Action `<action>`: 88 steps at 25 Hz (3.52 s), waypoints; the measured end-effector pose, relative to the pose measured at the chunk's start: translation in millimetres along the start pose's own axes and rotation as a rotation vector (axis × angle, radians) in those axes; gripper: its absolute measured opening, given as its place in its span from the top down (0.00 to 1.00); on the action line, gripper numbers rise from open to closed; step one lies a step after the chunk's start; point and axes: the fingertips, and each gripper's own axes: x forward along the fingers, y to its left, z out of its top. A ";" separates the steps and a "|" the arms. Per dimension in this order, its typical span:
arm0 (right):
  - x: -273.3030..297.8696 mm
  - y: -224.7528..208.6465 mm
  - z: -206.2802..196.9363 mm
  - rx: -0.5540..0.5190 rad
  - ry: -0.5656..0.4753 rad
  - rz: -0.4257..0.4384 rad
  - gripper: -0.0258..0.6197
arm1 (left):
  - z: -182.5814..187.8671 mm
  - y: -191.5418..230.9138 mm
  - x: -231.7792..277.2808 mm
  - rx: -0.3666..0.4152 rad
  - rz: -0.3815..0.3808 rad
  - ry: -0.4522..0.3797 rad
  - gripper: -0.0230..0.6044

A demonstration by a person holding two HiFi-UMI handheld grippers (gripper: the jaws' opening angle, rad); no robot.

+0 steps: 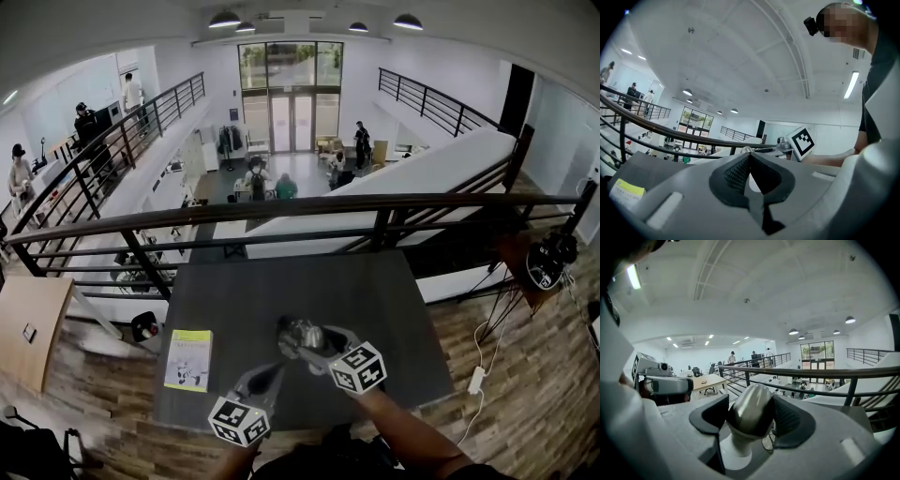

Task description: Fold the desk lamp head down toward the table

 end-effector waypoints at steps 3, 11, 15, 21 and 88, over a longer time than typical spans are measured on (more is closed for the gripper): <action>2.0 -5.7 -9.2 0.004 0.025 -0.009 0.51 | -0.4 0.9 -2.2 0.000 0.002 0.002 0.96; -0.2 -3.8 -61.3 -0.047 0.141 -0.033 0.52 | -2.0 -1.8 0.1 -0.009 0.004 0.009 0.96; 7.6 5.1 -92.4 -0.092 0.194 -0.042 0.53 | -4.5 3.0 -2.9 -0.016 0.005 0.012 0.96; 12.2 11.5 -127.7 -0.119 0.258 -0.041 0.53 | -8.3 -3.1 0.3 -0.018 -0.006 0.023 0.96; 5.4 52.6 -63.9 -0.146 0.062 0.003 0.96 | -4.0 -17.6 -0.1 -0.011 -0.026 -0.004 0.96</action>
